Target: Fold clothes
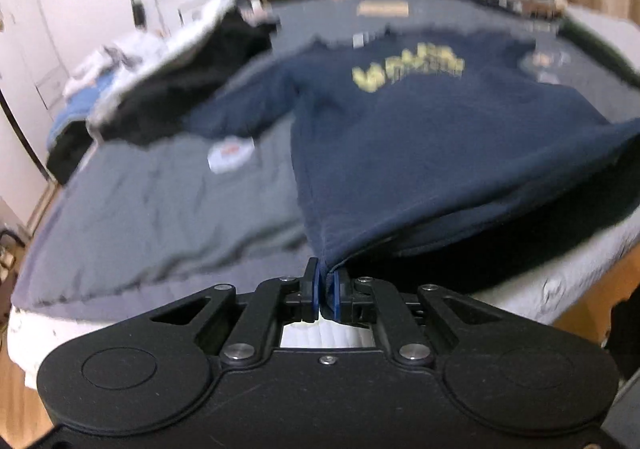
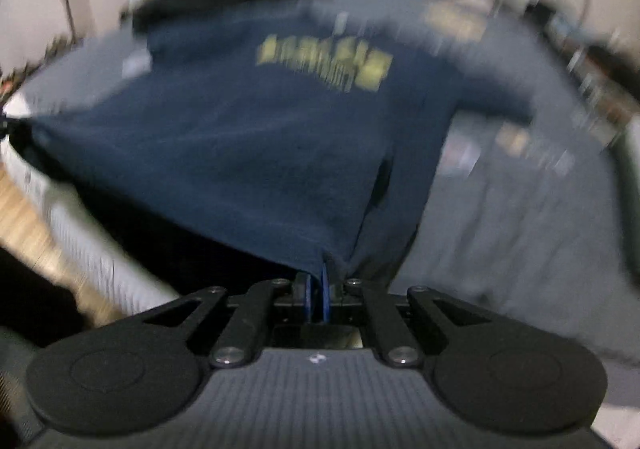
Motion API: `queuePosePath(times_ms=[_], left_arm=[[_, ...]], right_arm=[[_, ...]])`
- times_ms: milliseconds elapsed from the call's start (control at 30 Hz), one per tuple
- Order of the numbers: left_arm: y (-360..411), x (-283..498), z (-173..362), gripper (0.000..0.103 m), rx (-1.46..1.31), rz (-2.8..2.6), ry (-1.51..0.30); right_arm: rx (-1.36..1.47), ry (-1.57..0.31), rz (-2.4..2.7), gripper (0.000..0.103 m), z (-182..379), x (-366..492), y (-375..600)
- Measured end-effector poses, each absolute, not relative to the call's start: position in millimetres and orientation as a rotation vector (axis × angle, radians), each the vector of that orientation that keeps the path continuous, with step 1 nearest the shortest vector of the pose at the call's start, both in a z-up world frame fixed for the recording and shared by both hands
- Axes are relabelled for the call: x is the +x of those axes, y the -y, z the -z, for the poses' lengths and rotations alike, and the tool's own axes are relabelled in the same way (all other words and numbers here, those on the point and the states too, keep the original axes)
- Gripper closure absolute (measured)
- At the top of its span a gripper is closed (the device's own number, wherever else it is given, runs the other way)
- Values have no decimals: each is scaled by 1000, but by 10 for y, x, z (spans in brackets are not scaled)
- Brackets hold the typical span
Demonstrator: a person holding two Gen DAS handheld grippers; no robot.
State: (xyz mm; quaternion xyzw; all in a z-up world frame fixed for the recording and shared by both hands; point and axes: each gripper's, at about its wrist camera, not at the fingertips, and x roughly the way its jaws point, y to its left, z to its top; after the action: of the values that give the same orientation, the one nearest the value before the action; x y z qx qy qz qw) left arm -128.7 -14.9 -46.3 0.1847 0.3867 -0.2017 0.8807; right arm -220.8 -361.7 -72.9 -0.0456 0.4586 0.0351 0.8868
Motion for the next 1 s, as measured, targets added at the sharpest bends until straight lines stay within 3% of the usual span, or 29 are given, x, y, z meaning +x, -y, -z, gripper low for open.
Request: queuePosePath(times_ms=[233,433,500,600,667,700,733,800,833,1000], left_arm=[[46,-1319,307,91,376,505,-800],[242,-1299,570,90,458,500,-820],[324,-1239,672,86,523,486,-830],[383,-1129,797,75,551,470,-873],[366,-1095,856,60,547,471,-893],[352,-1092,891,60,549,475,-893],[344,-1086,929,60,550,481,-893],[319,-1068,977,91,528,488,-911],[285,-1063,952,95,502,491,-911],[-46,-1165,325,96,321,532,-798]], right_arm=[[-181,-1086,-141,97,786,-2272,3595],[-211,-1080,-110,96,924,-2291,3605],[-211,-1089,-99,95,1006,-2242,3576],[-262,-1129,-86,93,1136,-2174,3515],[-254,-1153,-89,93,1211,-2136,3522],[-251,-1165,-91,93,1249,-2117,3525],[-230,-1163,-92,93,1273,-2116,3552],[-189,-1160,-95,97,1321,-2114,3606],[-151,-1157,-96,98,1303,-2123,3646],[-14,-980,-94,100,651,-2428,3879]])
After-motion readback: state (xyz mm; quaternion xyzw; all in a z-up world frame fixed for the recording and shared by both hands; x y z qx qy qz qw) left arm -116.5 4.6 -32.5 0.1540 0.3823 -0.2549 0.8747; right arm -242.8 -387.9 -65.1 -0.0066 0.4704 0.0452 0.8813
